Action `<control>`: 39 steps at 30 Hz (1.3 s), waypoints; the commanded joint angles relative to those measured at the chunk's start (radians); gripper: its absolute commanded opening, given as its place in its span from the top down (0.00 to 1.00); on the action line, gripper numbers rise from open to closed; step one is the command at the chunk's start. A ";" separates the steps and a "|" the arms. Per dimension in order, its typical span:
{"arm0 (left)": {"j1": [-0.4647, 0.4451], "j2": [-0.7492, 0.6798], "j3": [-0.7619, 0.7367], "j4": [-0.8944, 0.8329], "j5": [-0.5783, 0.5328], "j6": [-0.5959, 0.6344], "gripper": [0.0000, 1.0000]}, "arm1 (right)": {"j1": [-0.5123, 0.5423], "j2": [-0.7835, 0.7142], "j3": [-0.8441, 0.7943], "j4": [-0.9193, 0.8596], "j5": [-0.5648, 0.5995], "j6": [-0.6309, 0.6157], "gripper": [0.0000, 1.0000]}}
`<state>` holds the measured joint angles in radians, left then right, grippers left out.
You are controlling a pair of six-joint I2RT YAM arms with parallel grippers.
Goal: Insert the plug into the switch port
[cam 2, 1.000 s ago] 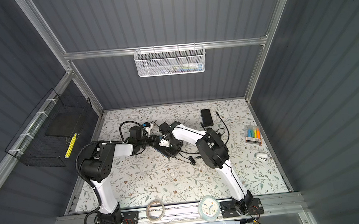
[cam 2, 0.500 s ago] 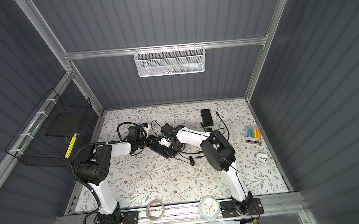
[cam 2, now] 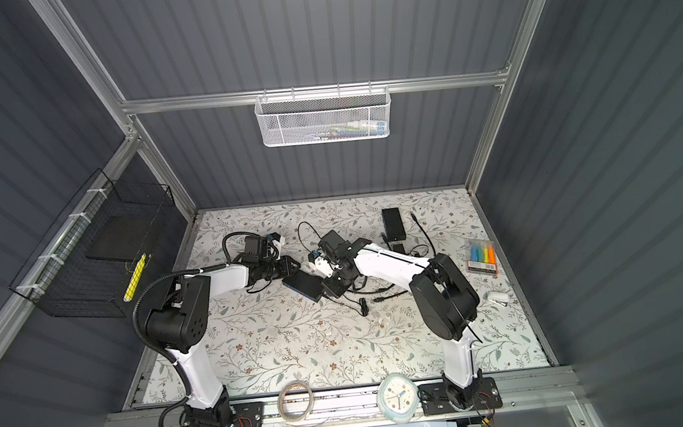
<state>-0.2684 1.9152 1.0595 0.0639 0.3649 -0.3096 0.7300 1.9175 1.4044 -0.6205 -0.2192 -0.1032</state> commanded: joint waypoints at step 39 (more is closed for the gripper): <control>-0.012 0.038 0.000 -0.048 0.045 0.055 0.67 | 0.039 0.193 0.154 -0.026 0.026 -0.060 1.00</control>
<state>-0.2676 1.9244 1.0653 0.0563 0.4080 -0.2867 0.7658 2.0949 1.5135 -0.6529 -0.1944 -0.1787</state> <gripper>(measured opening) 0.331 0.073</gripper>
